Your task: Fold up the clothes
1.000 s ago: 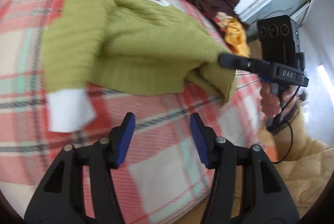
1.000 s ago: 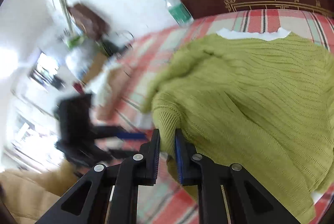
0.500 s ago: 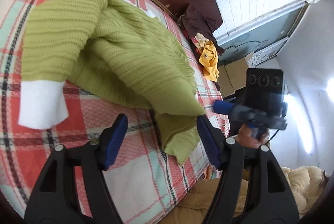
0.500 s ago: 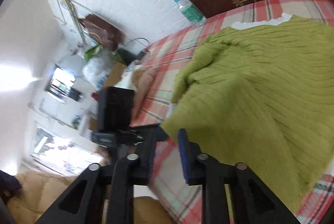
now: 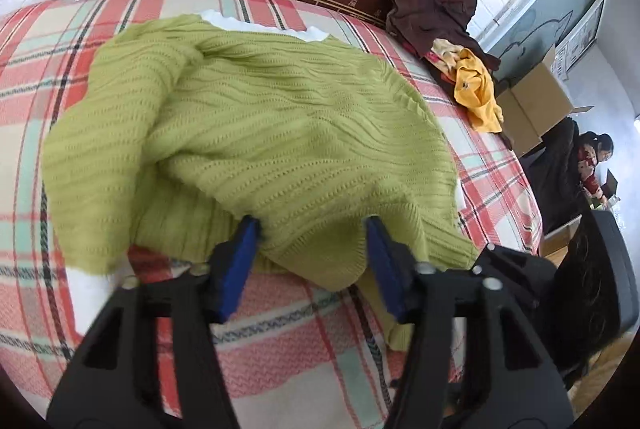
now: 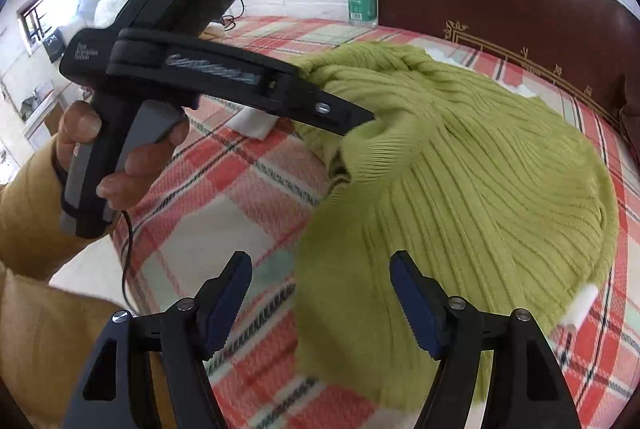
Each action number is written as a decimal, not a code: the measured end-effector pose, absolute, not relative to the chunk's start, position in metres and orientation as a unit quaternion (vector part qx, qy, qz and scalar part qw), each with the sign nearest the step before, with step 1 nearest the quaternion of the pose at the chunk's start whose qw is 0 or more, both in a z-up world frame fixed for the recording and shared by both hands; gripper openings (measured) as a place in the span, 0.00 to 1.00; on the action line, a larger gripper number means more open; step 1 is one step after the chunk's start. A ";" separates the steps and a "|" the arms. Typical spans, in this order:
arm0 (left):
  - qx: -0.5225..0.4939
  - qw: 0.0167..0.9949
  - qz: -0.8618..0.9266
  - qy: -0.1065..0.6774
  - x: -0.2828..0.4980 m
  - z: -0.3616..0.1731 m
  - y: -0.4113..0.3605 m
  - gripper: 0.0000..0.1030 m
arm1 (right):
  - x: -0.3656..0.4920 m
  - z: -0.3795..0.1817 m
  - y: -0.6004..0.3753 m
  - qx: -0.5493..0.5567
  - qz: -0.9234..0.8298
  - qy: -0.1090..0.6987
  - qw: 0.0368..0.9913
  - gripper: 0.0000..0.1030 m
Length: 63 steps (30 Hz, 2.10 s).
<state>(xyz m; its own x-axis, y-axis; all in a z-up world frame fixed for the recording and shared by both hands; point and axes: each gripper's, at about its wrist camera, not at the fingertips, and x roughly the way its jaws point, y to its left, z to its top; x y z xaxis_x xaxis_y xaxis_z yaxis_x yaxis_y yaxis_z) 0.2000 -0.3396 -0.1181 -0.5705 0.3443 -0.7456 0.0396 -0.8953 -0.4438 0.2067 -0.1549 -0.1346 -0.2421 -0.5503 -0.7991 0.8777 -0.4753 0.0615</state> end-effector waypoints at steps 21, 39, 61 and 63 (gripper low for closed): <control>-0.440 0.033 0.888 -0.131 0.213 -0.123 -0.288 0.75 | 0.105 -0.058 -0.100 0.428 -0.764 -0.053 0.479 0.10; -0.415 -0.022 0.902 -0.115 0.223 -0.055 -0.349 0.09 | 0.173 -0.100 -0.127 0.394 -0.768 0.158 0.478 0.71; -0.625 0.207 0.752 0.037 0.289 -0.047 -0.271 0.20 | 0.201 -0.018 -0.038 0.409 -0.711 0.273 0.503 0.14; -0.654 0.214 0.723 0.054 0.291 -0.080 -0.262 0.20 | 0.201 -0.041 -0.039 0.442 -0.692 0.283 0.496 0.14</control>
<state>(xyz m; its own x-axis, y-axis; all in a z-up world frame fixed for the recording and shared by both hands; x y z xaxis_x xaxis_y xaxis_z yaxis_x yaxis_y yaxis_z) 0.2912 -0.2616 -0.0800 -0.0522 0.2393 -0.9695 -0.3813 -0.9021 -0.2021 0.2015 -0.0388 -0.0415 -0.1174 -0.4368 -0.8919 0.9362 -0.3482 0.0473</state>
